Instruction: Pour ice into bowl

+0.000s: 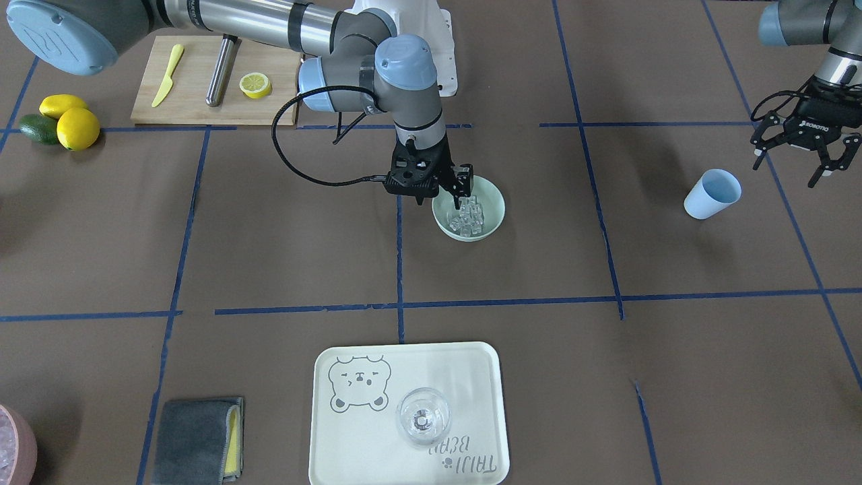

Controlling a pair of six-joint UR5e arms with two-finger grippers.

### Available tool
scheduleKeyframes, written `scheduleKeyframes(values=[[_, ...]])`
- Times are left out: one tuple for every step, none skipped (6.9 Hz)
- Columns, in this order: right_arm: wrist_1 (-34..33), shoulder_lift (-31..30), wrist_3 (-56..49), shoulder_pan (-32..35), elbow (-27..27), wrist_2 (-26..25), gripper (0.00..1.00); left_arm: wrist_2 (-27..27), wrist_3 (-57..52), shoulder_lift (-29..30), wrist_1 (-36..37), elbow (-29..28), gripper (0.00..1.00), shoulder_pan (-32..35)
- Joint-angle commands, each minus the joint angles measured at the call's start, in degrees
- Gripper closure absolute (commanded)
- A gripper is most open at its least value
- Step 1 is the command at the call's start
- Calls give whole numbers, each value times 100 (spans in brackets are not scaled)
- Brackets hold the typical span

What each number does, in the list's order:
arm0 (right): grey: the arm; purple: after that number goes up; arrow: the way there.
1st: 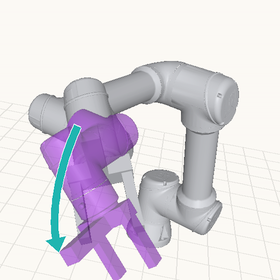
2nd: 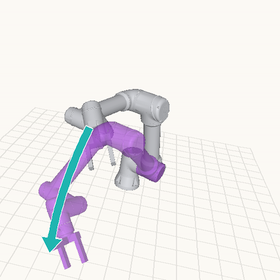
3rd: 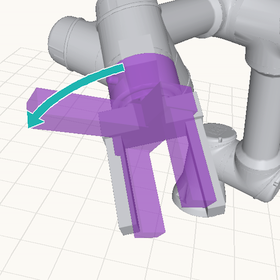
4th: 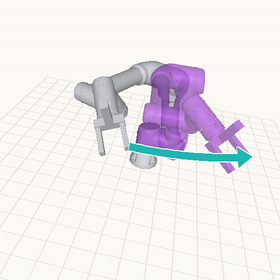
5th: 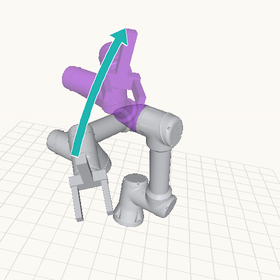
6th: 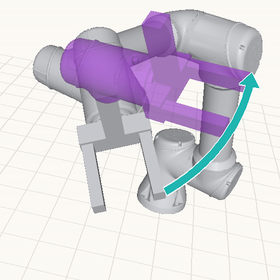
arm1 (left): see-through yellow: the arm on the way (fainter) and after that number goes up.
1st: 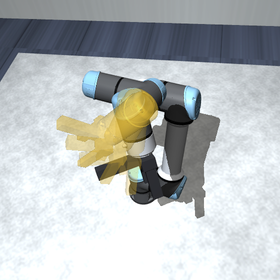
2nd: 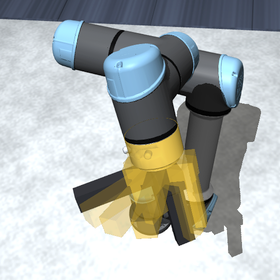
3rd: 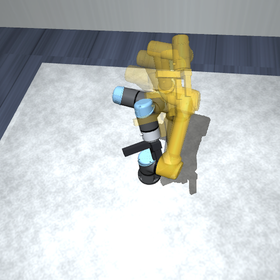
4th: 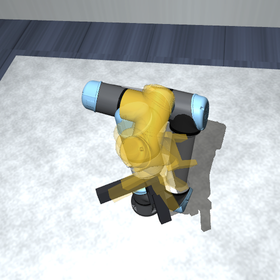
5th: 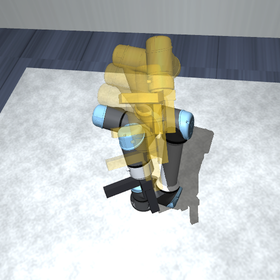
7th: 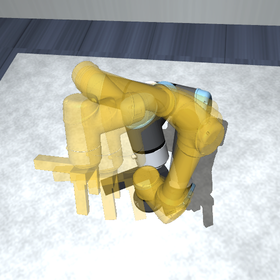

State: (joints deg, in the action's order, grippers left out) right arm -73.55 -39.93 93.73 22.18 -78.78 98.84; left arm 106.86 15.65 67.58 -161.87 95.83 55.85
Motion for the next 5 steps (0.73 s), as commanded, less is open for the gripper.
scheduleKeyframes(values=[[8, -24, -136, 5, 38, 30, 100, 516, -18, 1, 33, -29, 0, 310], [-10, -50, -145, 57, -118, 91, 100, 920, -18, 148, 251, -30, 0, 713], [8, -407, -136, 223, -642, 370, 100, 1212, -140, 167, 340, -30, 0, 1039], [-27, -1211, -145, 416, -1770, 486, 100, 1719, -446, 176, 819, -4, 0, 1468], [-45, -1802, -154, 758, -2503, 826, 100, 2159, -840, 411, 1529, 23, 0, 1890]])
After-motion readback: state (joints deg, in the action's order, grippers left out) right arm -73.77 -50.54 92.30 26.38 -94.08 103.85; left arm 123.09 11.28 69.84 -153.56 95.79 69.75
